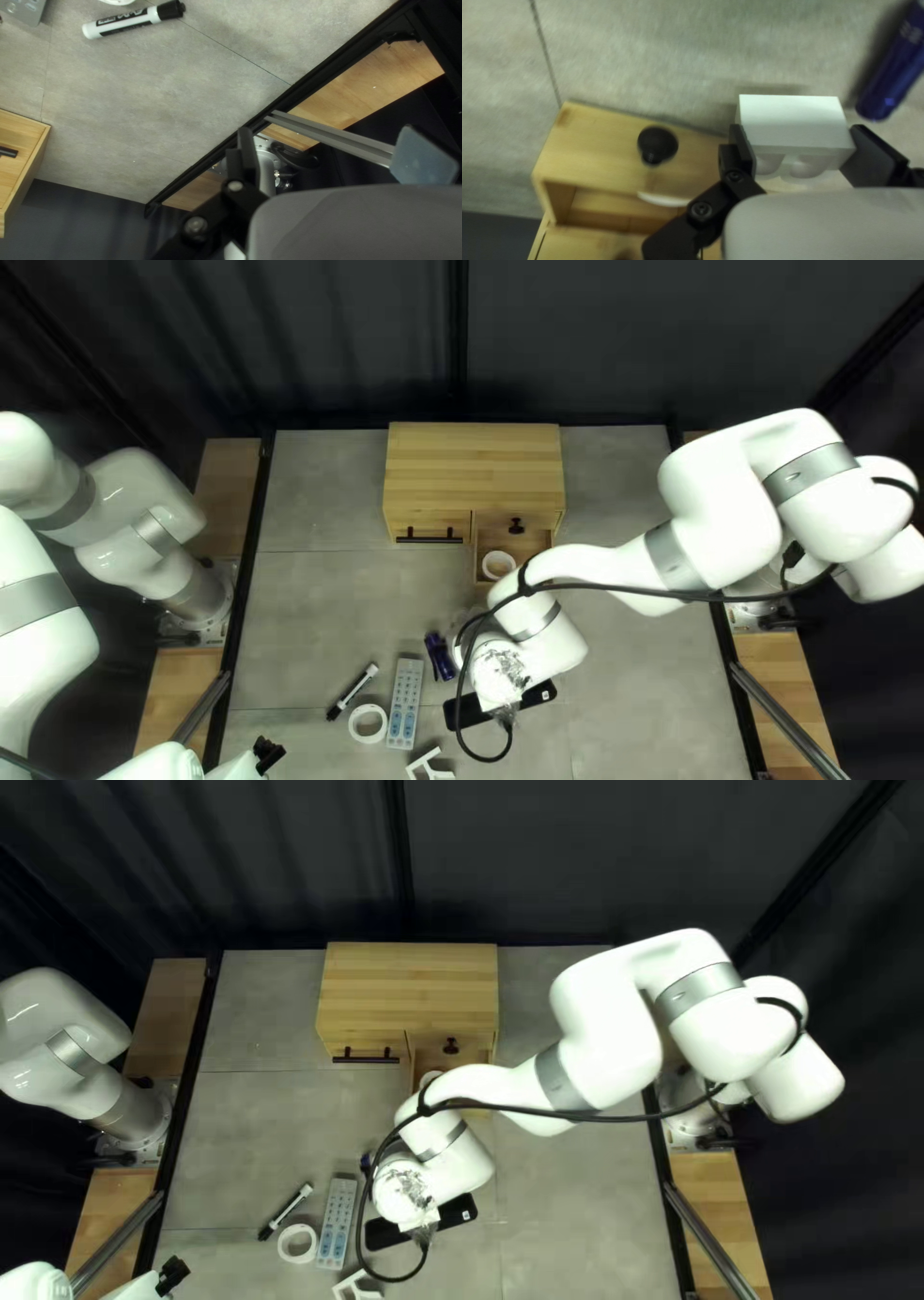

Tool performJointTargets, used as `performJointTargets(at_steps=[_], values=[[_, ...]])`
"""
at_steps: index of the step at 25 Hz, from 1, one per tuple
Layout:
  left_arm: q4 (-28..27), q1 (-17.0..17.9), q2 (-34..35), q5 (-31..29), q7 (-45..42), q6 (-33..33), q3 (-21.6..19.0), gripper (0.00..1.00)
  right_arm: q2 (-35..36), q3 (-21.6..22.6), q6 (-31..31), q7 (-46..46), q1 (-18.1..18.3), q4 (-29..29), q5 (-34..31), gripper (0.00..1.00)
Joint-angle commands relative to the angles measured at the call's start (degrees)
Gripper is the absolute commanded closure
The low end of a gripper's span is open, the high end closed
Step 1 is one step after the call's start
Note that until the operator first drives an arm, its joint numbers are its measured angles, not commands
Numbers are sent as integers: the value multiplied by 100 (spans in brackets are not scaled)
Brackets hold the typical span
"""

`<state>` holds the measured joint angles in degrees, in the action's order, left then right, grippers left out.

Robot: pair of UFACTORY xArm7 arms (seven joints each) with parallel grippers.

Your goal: Open drawers and place objects into drawer and close

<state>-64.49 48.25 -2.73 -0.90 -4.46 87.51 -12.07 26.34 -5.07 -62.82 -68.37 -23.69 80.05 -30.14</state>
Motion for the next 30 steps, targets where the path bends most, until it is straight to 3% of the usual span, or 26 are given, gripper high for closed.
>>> performJointTargets(at_steps=[1,11,30], values=[[0,0,0,0,0,0,0,0,-436,-71,-888,121,-215,123,-226,93],[0,0,0,0,0,0,0,0,-1316,-304,-1186,1090,-224,-1192,-625,93],[0,0,0,0,0,0,0,0,-1264,-261,-932,1528,-255,-1519,-443,92]])
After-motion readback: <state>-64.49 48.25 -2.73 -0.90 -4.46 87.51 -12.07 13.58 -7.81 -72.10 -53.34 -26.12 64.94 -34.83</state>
